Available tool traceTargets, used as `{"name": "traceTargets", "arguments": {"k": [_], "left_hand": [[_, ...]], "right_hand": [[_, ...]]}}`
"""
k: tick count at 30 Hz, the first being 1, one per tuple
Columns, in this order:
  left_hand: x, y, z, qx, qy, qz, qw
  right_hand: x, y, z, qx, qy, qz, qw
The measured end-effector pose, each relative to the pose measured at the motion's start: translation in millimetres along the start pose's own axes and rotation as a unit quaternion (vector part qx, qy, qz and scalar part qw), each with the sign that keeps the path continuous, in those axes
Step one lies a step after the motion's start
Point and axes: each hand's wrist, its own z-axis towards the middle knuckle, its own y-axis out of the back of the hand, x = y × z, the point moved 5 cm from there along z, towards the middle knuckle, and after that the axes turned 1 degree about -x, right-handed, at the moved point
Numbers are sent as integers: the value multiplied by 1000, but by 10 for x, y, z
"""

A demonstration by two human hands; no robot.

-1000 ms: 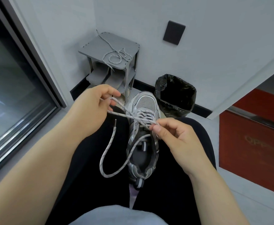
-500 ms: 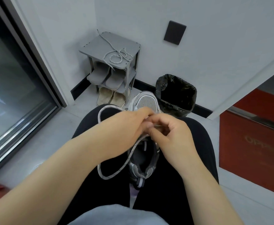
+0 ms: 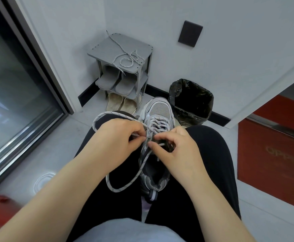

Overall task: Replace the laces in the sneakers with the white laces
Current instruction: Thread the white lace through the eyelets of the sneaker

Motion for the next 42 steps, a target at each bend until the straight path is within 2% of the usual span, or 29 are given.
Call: {"name": "traceTargets", "arguments": {"k": [11,15,19,24,26,28,31,32,33,34,35,36,37,38,39,42], "left_hand": [[-36,-83,16,-4,-9,-3,1000],[-45,-97,23,-16,-18,10,1000],[-57,-84,31,-27,-37,53,998],[-51,15,22,-97,33,66,993],[-61,38,13,-101,49,69,991],[-63,40,15,-89,47,79,992],[-28,32,50,-54,40,104,992],[-10,25,65,-40,39,109,992],[4,16,82,-27,36,115,992],[10,8,99,-17,29,123,992],[12,2,112,-12,22,131,991],[10,0,124,-11,15,136,991],[5,0,132,-12,11,137,990],[0,2,137,-12,8,137,990],[-6,4,137,-10,7,138,990],[-7,0,123,7,15,141,990]], "right_hand": [[-8,-32,-7,12,-7,51,999],[-50,-24,12,21,-14,85,996],[-62,-57,34,9,-14,74,997],[-56,87,8,-40,9,45,998],[-81,201,18,-79,3,81,994],[-107,295,35,-102,-20,237,966],[-92,468,33,-130,-62,500,854],[-63,527,27,-132,-57,536,832],[-23,572,21,-128,-43,540,831],[15,581,18,-115,-25,498,859],[54,548,16,-93,-5,399,912],[90,469,21,-61,22,256,964],[100,358,27,-25,48,110,992],[88,243,30,6,66,-2,998],[70,153,30,24,73,-66,995],[45,61,47,25,71,-81,994]]}}
